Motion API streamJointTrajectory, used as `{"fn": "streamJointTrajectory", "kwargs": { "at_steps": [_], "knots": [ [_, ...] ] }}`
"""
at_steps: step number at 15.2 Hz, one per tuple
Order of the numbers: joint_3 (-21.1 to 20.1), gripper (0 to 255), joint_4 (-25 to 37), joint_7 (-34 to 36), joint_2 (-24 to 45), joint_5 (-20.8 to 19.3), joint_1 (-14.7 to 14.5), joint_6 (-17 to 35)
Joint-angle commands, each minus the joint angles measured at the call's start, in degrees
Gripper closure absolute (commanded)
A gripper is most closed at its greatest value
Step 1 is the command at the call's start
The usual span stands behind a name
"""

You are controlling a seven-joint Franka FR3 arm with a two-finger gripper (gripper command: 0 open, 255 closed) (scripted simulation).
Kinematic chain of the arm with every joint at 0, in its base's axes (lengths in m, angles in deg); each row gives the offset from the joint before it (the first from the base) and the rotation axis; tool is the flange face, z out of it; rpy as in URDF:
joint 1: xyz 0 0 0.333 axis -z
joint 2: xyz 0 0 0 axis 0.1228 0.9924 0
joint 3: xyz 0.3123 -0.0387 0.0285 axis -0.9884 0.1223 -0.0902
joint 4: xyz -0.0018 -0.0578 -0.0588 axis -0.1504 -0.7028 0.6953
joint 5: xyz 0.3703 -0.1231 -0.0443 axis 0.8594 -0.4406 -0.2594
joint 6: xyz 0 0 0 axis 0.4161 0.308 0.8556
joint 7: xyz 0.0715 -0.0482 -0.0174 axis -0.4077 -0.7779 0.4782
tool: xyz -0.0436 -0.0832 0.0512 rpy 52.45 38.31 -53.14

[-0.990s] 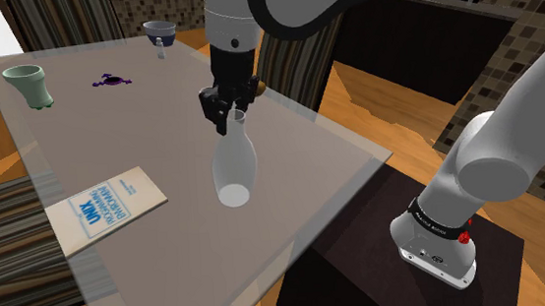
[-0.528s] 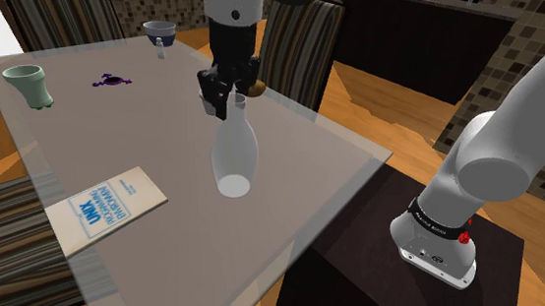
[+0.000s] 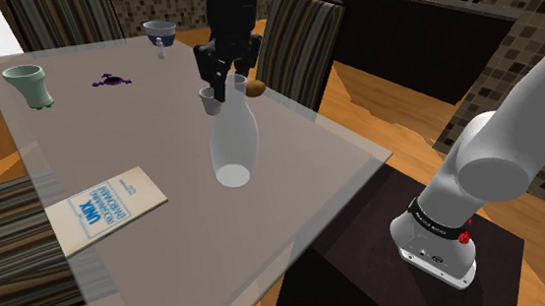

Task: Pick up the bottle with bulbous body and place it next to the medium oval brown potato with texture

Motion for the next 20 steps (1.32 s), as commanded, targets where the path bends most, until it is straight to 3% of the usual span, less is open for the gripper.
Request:
{"fn": "streamJointTrajectory", "kwargs": {
  "at_steps": [1, 20],
  "knots": [
    [0.08, 255, 1.93, -0.06, 0.13, -0.08, 0.08, -1.81],
    [-0.46, 255, 20.45, 1.12, 3.81, -1.98, 0.0, -17.13]
  ]
}}
